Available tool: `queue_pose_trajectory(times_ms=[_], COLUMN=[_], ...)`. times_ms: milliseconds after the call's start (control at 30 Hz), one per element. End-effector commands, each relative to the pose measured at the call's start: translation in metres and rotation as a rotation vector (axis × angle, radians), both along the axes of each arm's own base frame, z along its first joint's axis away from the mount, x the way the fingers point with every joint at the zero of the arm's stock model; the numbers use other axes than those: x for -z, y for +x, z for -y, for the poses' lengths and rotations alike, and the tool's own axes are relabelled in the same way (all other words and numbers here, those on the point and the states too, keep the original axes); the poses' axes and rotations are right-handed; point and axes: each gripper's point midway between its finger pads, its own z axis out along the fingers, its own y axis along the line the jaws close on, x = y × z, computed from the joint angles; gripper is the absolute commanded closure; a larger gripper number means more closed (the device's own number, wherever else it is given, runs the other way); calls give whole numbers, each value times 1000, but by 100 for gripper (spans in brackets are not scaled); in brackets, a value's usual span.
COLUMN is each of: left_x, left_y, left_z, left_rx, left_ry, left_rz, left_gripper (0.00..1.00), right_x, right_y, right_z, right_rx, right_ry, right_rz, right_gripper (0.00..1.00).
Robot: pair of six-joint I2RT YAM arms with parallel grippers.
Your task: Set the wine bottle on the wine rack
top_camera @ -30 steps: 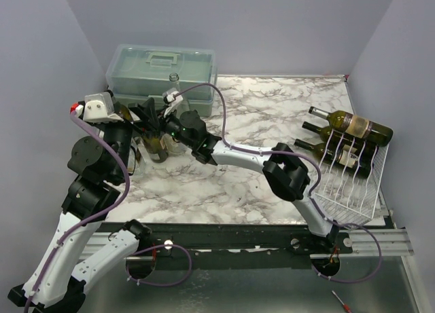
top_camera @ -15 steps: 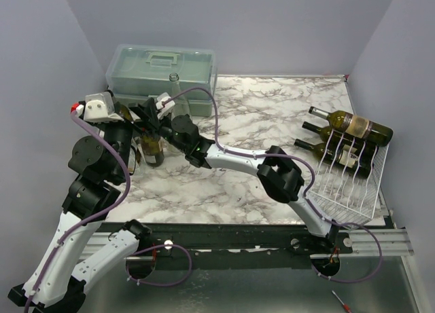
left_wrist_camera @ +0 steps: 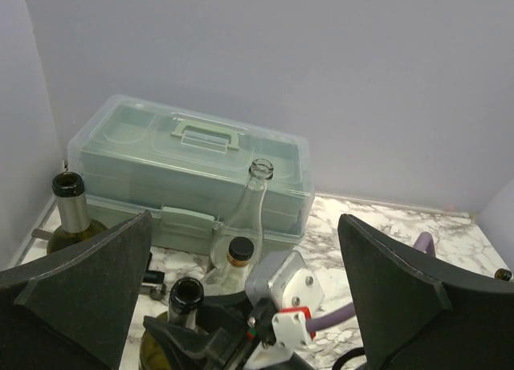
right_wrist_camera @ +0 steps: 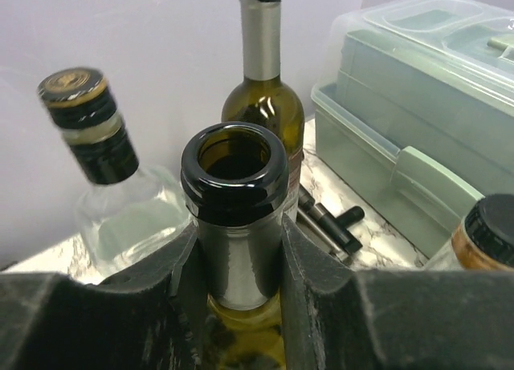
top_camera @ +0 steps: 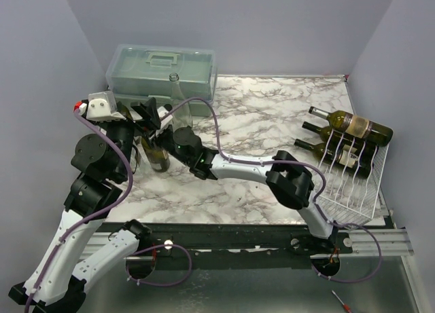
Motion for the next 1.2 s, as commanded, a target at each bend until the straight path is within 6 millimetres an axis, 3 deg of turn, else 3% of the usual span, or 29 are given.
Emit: queue_pose_trajectory(times_ms=[0, 133, 233, 367, 567, 933, 1167], left_x=[0, -1, 3, 4, 9, 18, 18], left_y=[1, 0, 5, 7, 11, 21, 20], left_z=[-3, -1, 3, 5, 4, 9, 10], left_rx=[-14, -2, 4, 8, -8, -5, -3], left_ry=[-4, -12, -4, 0, 15, 31, 36], left_rz=[4, 5, -9, -15, -30, -61, -63], left_gripper=[1, 1, 1, 1, 1, 1, 1], right_x=[-6, -5, -15, -17, -19, 2, -12], right_y=[-8, -19, -26, -46, -60, -61, -57], right_z=[22, 41, 60, 79, 110, 175, 218], right_rx=[56, 44, 52, -9, -12, 119, 226], right_ry=[-83, -132, -117, -140, -174, -407, -528], right_rz=[45, 68, 67, 75, 38, 4, 22], right_gripper=[79, 88, 99, 100, 99, 99, 99])
